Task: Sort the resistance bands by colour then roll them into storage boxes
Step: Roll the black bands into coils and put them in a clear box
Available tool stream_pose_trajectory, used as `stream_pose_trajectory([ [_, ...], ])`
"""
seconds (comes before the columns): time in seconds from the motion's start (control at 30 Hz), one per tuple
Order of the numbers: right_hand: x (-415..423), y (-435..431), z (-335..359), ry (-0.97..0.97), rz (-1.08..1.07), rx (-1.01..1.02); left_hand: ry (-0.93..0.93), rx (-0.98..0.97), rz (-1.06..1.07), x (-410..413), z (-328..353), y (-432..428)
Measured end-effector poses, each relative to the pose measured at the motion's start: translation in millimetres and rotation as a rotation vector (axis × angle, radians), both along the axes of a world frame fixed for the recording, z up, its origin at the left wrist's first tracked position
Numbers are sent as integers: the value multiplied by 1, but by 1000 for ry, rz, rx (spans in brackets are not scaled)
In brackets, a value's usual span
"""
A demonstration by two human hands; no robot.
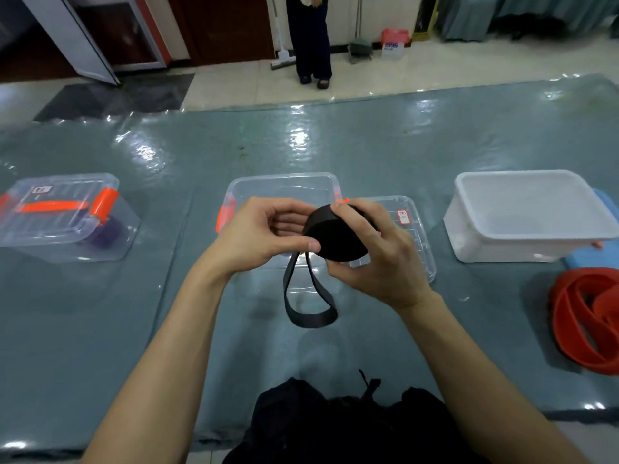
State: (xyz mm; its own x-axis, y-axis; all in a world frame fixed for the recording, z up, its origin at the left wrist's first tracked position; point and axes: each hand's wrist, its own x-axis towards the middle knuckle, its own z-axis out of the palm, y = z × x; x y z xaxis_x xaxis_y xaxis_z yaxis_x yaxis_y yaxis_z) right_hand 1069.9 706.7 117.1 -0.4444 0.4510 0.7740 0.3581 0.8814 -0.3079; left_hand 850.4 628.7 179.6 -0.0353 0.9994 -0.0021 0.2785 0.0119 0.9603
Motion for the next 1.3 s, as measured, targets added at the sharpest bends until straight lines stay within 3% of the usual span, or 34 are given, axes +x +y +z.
stream_pose_trajectory([
  [0.13,2,-2,9,-15,6,-38,16,-11,-20,1,0,6],
  [0.23,7,5,9,-207,89,-383,104,-16,4,-2,2,9],
  [0.3,11,10,12,-249,100,-519,264,-13,0,-5,6,11],
  [0.43,11,17,20,-267,46,-413,674,42,-111,-8,11,13],
  [0.53,6,14,19,-292,42,-467,880,36,-164,-4,17,12],
  [0.67,5,9,17,-272,80,-562,927,2,-203,-2,23,11],
  [0.87,-5,0,28,-454,82,-604,1025,70,-256,1,27,15],
  [0.93,-4,-1,28,-373,81,-584,947,59,-250,1,30,14],
  [1.0,3,0,28,-263,82,-631,713,-14,-225,-5,31,11],
  [1.17,14,1,42,93,258,-1017,163,-92,-116,-24,11,2],
  [1.3,9,2,45,305,355,-1159,-47,-18,-65,-20,-1,0],
])
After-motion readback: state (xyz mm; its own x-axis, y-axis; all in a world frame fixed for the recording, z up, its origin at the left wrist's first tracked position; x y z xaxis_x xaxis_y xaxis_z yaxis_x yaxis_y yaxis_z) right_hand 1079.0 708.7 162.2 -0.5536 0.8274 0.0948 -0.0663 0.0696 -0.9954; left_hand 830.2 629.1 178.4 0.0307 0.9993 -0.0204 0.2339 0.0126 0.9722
